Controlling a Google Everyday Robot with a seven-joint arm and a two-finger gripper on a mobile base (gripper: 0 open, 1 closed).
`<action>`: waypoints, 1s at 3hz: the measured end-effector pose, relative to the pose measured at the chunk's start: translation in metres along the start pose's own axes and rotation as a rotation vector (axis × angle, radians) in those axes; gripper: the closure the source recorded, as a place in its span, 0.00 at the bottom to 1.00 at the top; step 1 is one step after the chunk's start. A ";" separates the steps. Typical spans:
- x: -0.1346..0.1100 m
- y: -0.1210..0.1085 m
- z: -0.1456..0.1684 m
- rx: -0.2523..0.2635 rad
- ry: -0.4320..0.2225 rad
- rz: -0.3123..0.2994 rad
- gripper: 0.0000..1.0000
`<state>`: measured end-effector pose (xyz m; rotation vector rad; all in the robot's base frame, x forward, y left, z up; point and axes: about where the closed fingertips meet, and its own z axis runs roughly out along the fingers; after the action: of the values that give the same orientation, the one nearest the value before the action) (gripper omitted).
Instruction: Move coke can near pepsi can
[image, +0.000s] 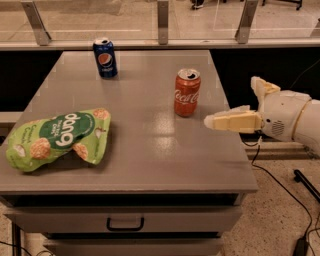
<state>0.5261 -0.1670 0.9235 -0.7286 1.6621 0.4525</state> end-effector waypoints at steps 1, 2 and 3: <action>0.007 -0.005 0.030 -0.036 -0.028 0.031 0.00; 0.014 -0.011 0.057 -0.057 -0.051 0.051 0.00; 0.019 -0.017 0.082 -0.081 -0.066 0.060 0.00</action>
Offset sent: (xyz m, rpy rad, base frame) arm 0.0797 0.0352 -0.0438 0.1238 0.0117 0.0613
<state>0.5959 -0.1299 0.8890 -0.7169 1.6143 0.5832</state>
